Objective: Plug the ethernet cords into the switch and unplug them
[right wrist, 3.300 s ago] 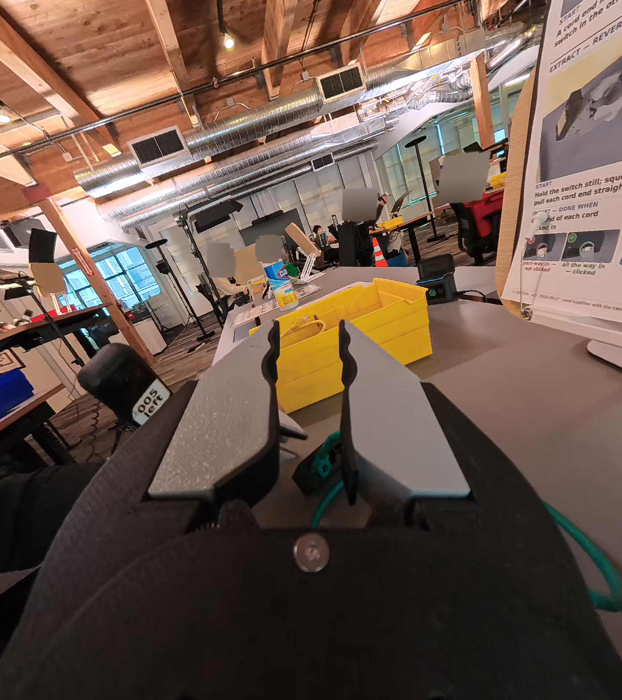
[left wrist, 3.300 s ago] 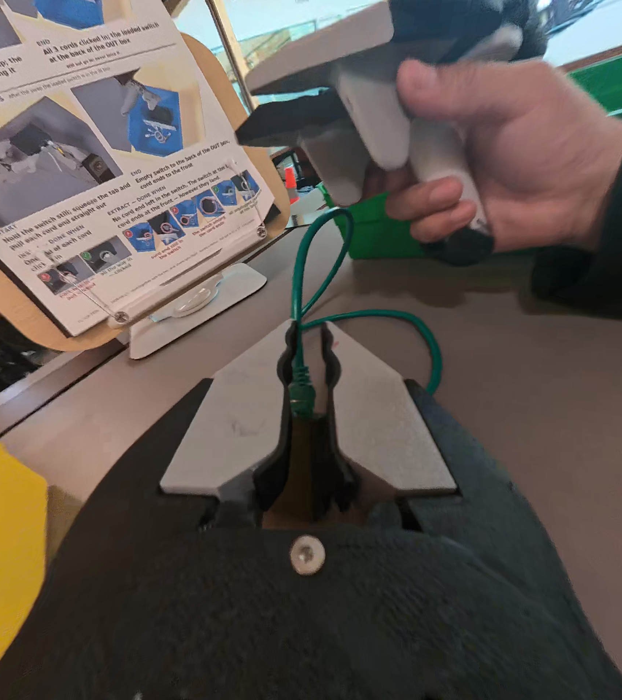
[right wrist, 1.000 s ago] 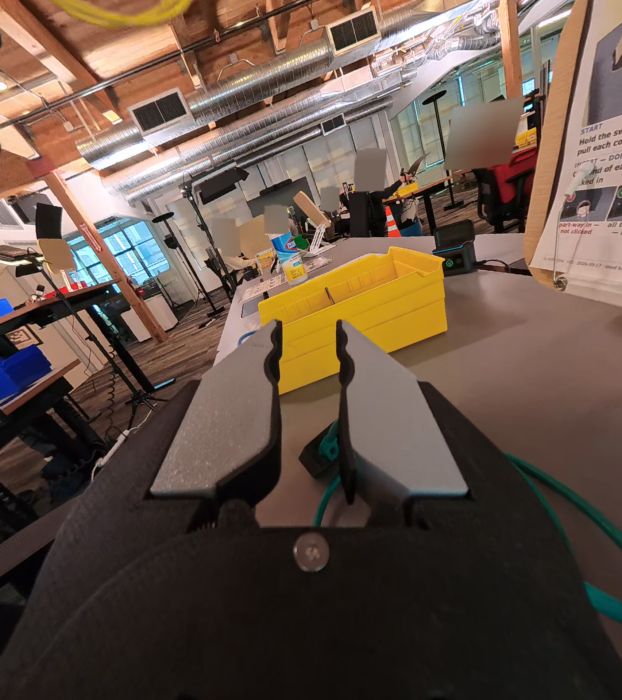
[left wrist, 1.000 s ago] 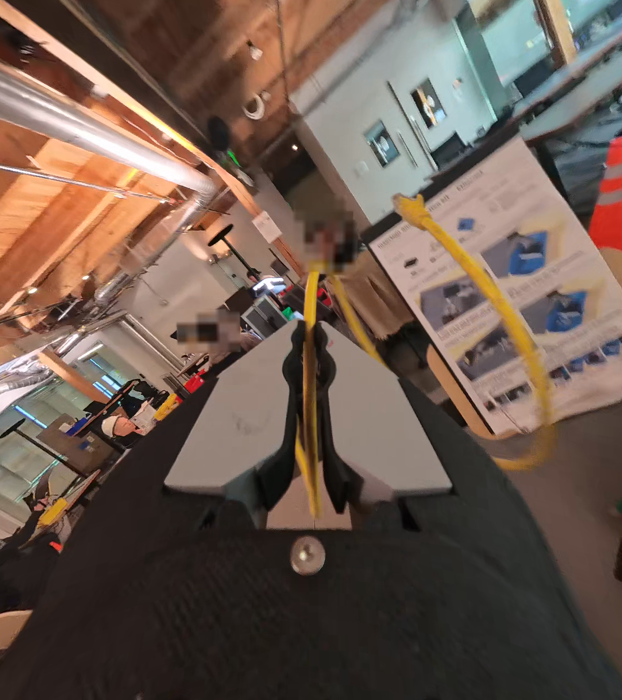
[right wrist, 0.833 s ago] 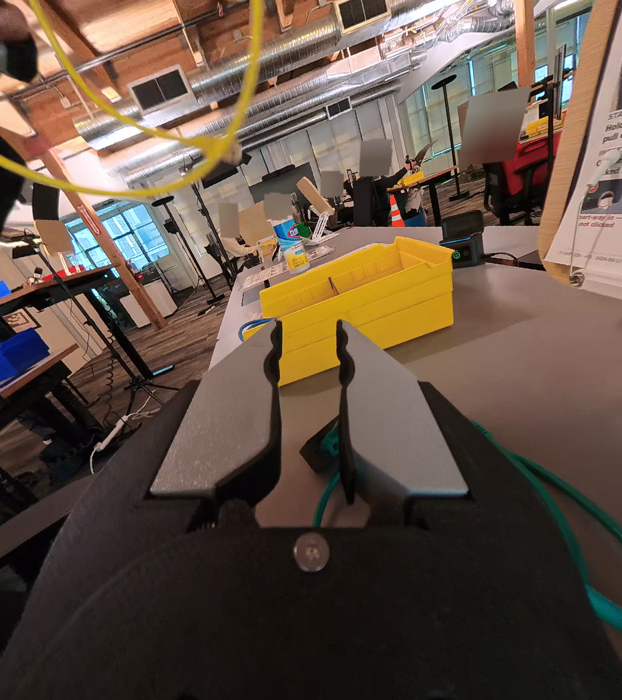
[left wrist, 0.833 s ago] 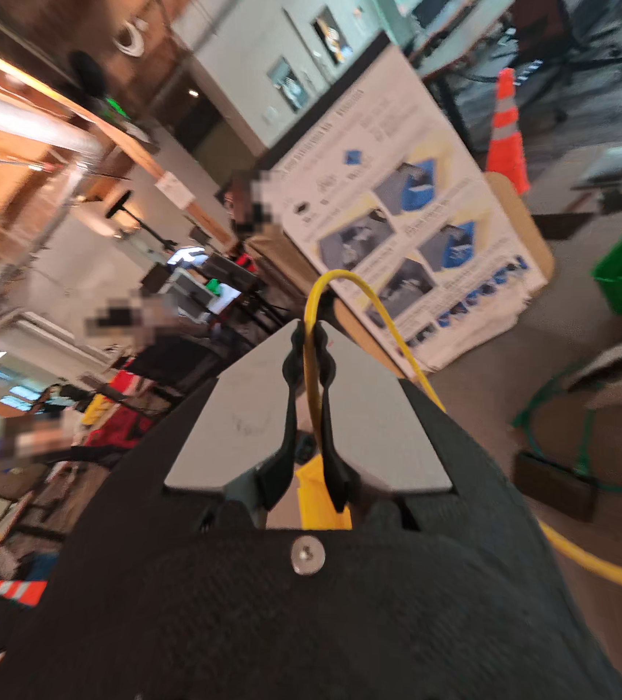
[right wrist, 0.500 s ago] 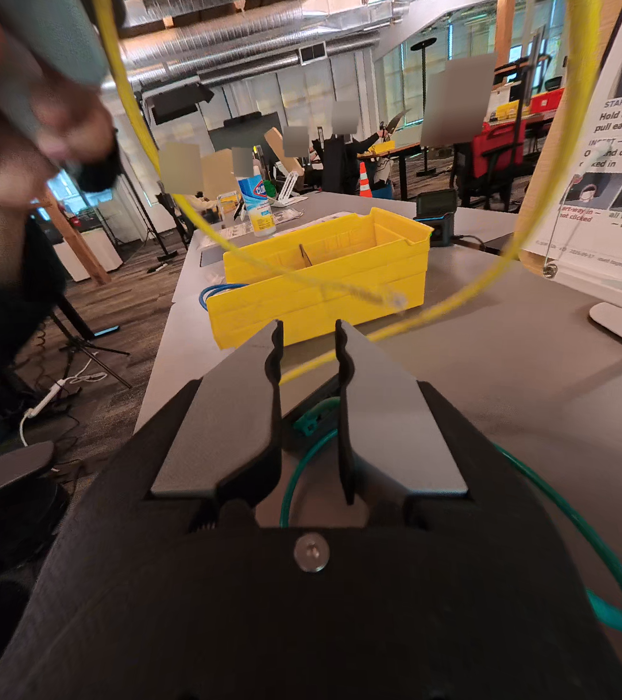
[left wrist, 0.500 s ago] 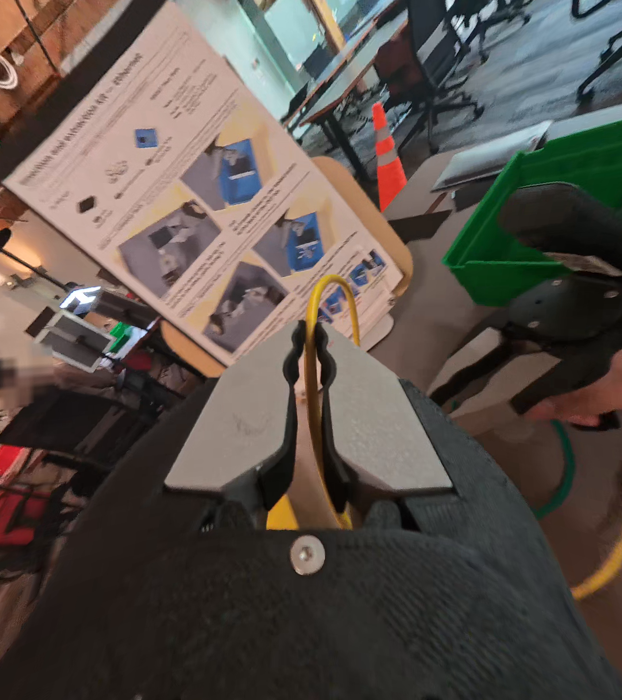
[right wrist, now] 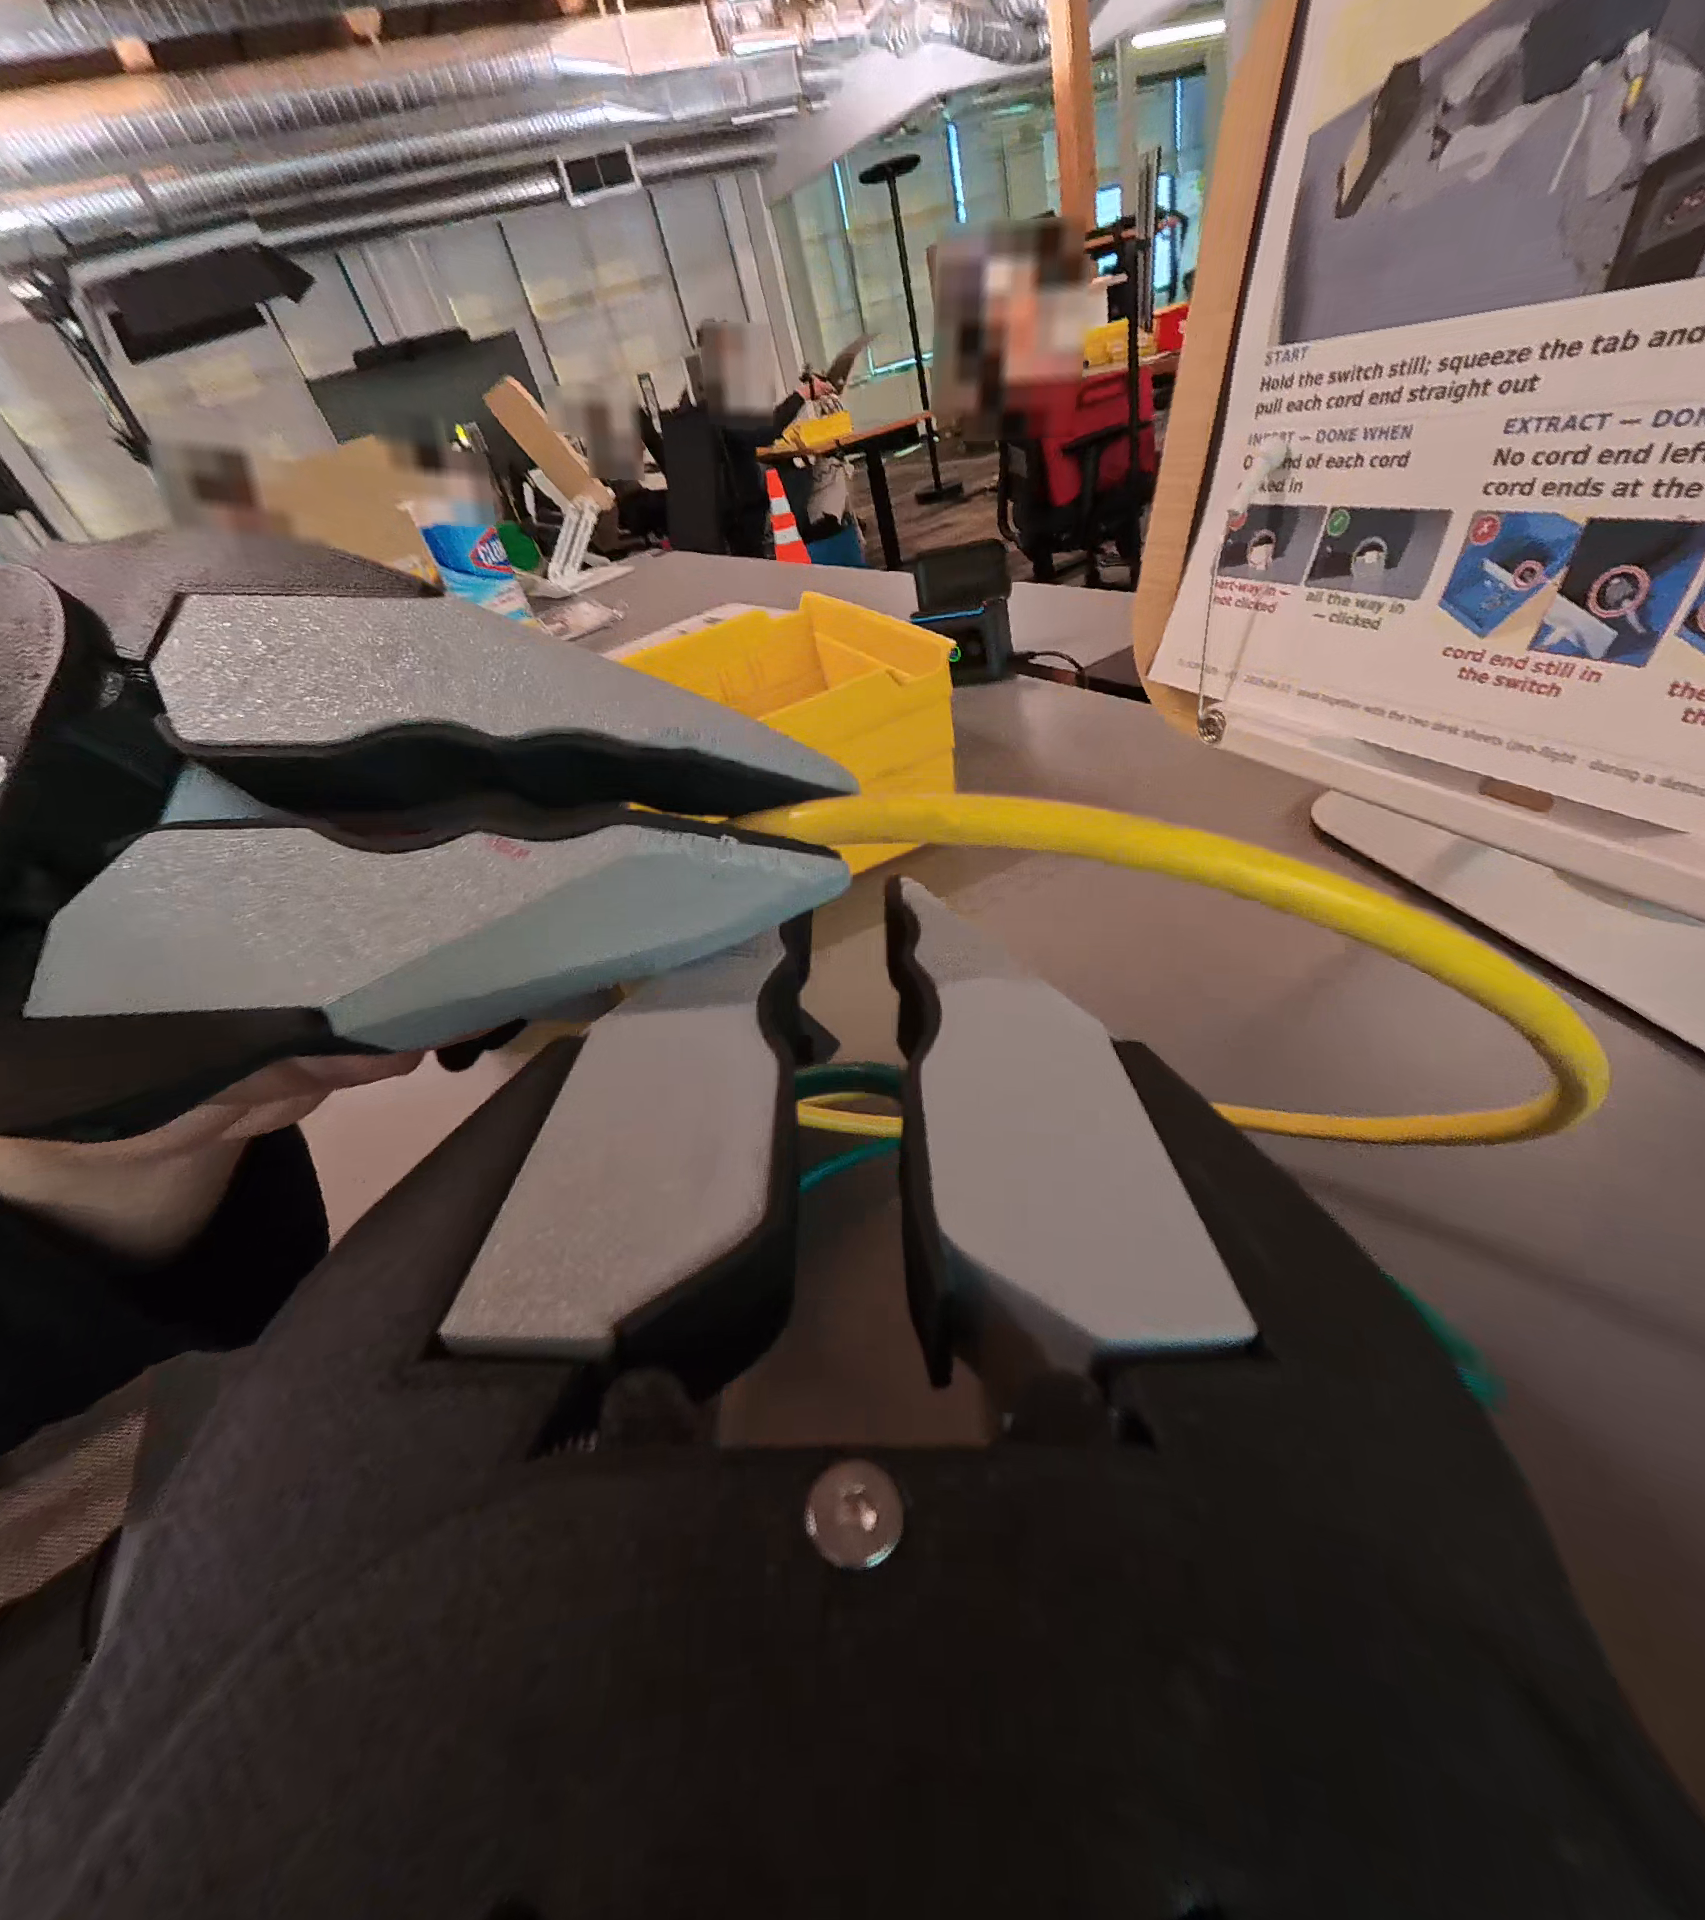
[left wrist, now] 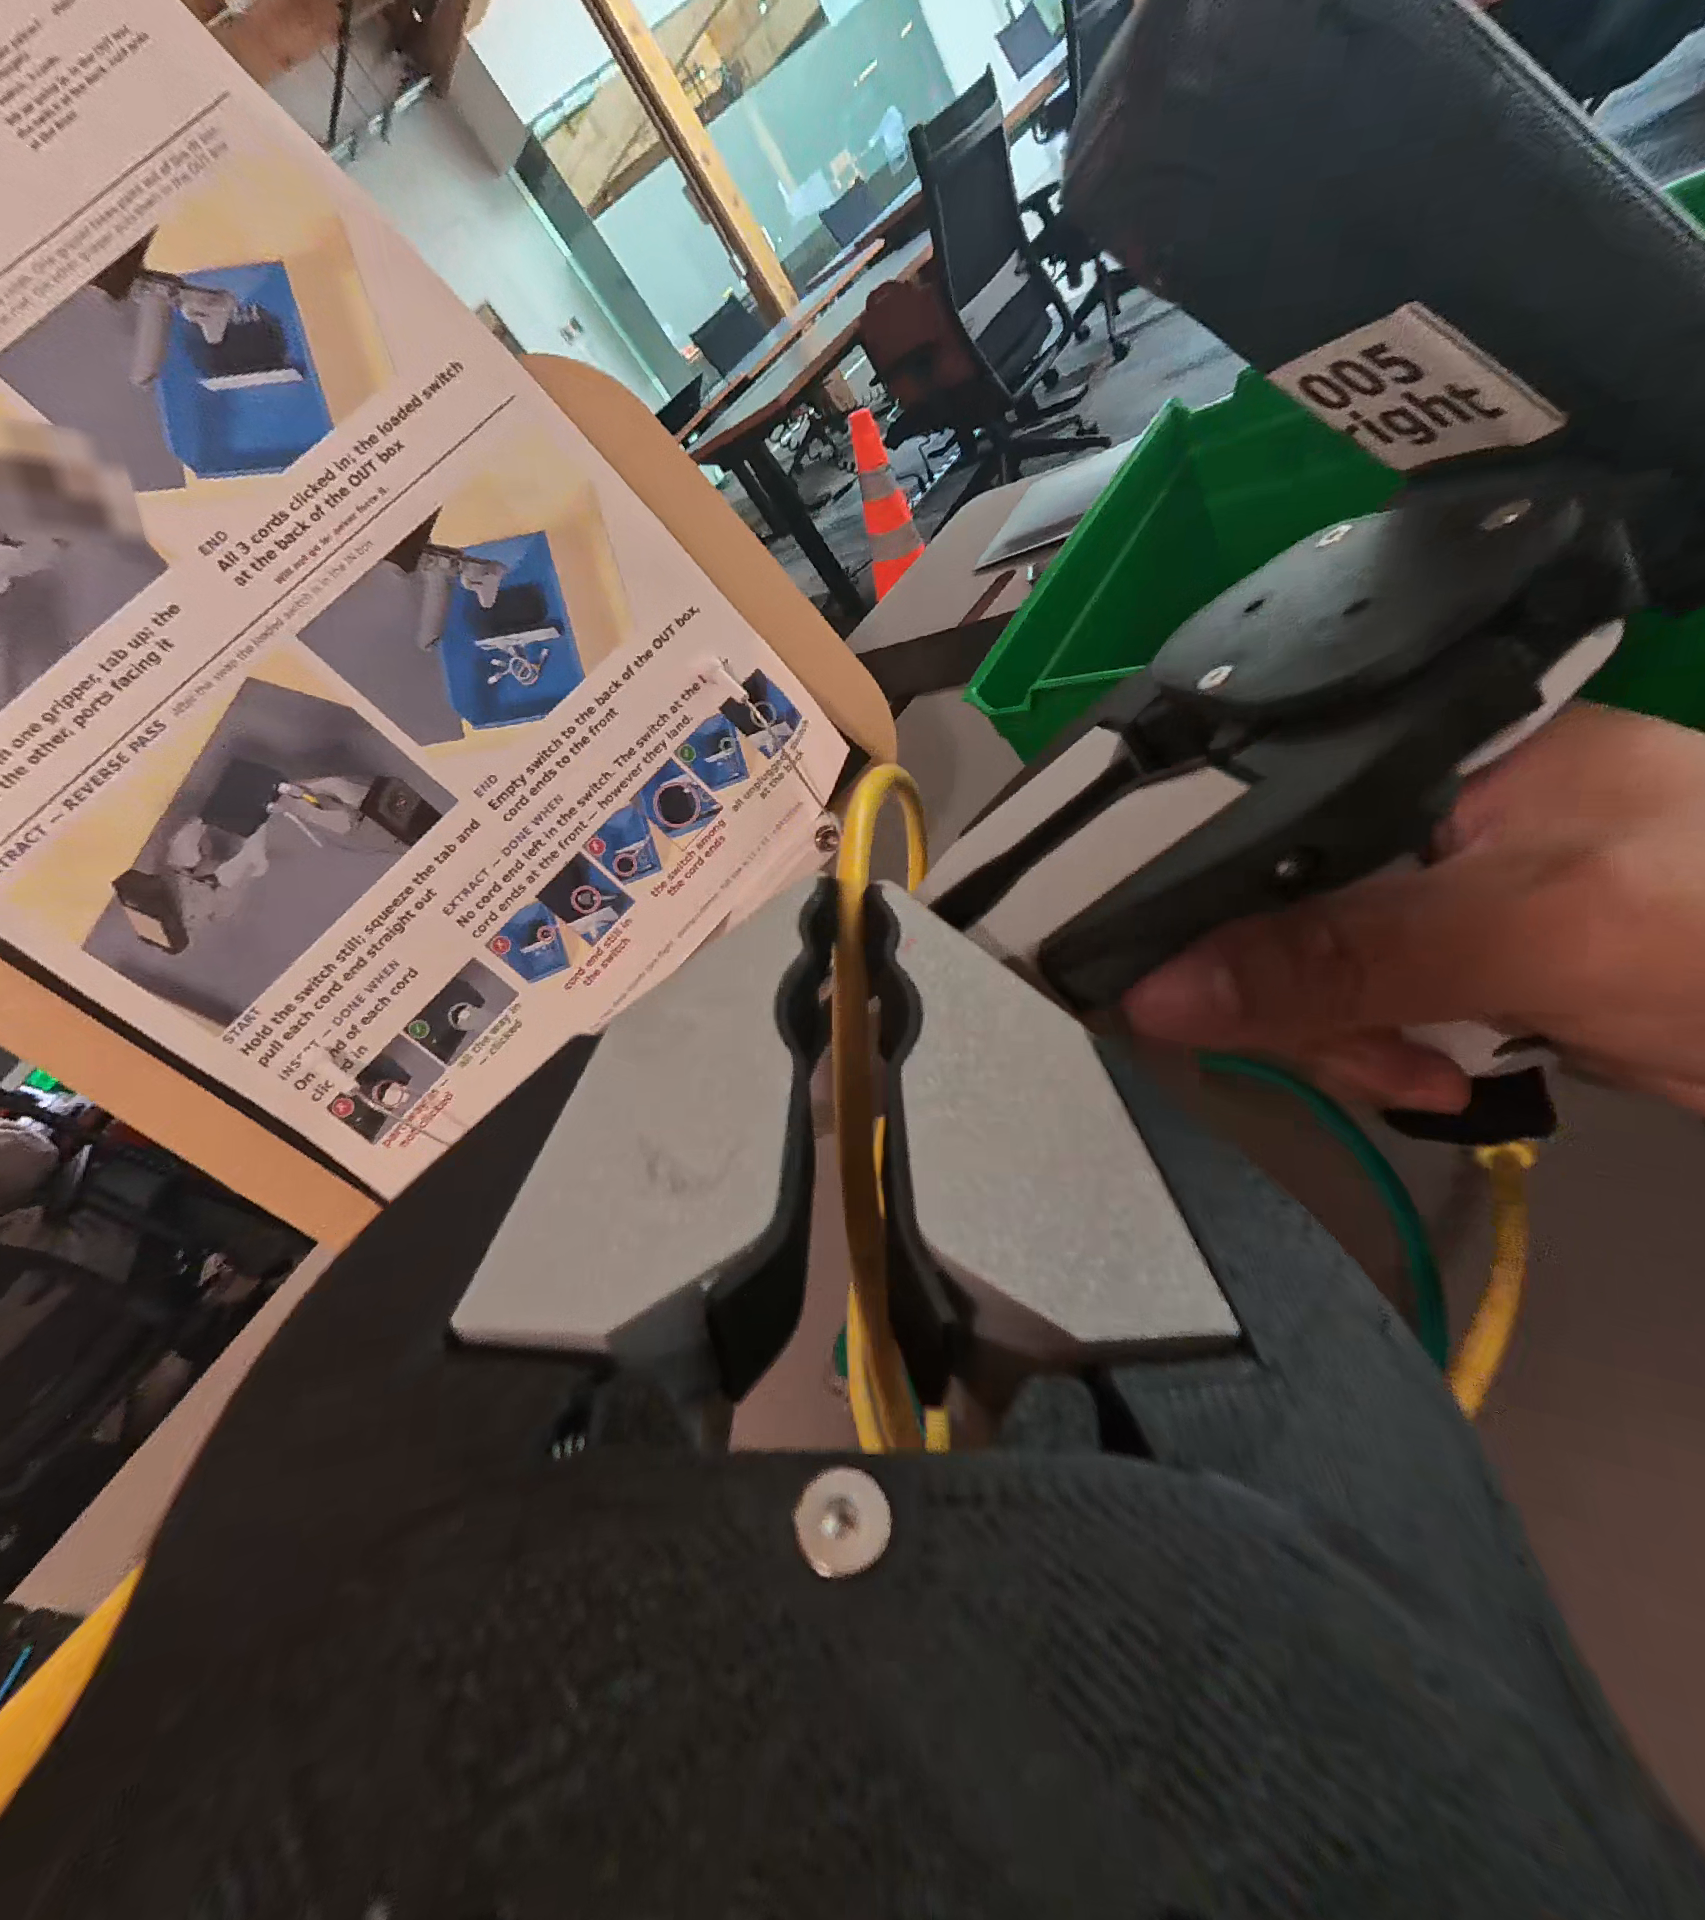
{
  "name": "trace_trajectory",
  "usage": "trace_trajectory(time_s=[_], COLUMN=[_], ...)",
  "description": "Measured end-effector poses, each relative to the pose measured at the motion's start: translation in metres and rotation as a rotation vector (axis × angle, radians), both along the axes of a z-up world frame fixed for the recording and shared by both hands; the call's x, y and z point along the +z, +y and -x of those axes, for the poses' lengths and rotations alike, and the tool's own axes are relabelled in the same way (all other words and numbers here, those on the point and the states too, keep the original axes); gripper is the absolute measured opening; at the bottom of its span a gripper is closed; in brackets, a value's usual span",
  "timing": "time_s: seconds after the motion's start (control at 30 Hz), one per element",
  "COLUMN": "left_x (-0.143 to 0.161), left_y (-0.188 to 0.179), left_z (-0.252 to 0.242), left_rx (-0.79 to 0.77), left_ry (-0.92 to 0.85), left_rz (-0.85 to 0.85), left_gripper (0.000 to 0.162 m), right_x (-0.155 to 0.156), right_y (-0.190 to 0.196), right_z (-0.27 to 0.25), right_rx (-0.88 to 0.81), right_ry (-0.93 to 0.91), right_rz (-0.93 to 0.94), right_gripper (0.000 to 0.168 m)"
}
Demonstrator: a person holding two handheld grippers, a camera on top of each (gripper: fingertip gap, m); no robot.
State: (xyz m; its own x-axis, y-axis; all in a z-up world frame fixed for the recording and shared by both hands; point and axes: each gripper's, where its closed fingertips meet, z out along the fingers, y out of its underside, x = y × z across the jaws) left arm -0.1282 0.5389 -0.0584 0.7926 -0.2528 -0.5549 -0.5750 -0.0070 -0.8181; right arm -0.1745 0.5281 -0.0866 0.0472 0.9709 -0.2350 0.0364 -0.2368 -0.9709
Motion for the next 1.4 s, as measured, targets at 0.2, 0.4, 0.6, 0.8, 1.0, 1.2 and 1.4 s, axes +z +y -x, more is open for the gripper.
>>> trace_trajectory(time_s=[0.2, 0.4, 0.6, 0.8, 1.0, 1.2, 1.4], left_x=[-0.006, -0.007, -0.010, -0.004, -0.003, -0.005, 0.011], left_y=[-0.001, -0.008, -0.003, -0.001, -0.001, -0.002, -0.012], left_z=[-0.002, 0.008, 0.011, 0.026, 0.028, 0.021, 0.018], left_rx=[-0.124, -0.150, -0.118, -0.075, -0.050, -0.067, -0.118], left_ry=[-0.136, -0.178, -0.194, -0.242, -0.213, -0.173, -0.207], left_rz=[-0.015, -0.030, -0.032, -0.074, -0.108, -0.147, -0.226], left_gripper=[0.004, 0.003, 0.003, 0.003, 0.004, 0.004, 0.003], right_x=[-0.007, -0.003, 0.003, 0.017, 0.032, 0.035, 0.038], right_y=[0.008, 0.014, 0.030, 0.025, 0.018, 0.019, 0.024], right_z=[0.001, -0.002, -0.012, -0.016, -0.021, -0.024, -0.035], right_rx=[-0.053, -0.070, -0.162, -0.093, 0.016, -0.005, -0.049], right_ry=[-0.032, -0.003, 0.042, 0.188, 0.315, 0.363, 0.410], right_rz=[-0.041, -0.041, -0.066, 0.021, 0.169, 0.211, 0.418], right_gripper=[0.011, 0.016, 0.019, 0.026, 0.041, 0.040, 0.043])
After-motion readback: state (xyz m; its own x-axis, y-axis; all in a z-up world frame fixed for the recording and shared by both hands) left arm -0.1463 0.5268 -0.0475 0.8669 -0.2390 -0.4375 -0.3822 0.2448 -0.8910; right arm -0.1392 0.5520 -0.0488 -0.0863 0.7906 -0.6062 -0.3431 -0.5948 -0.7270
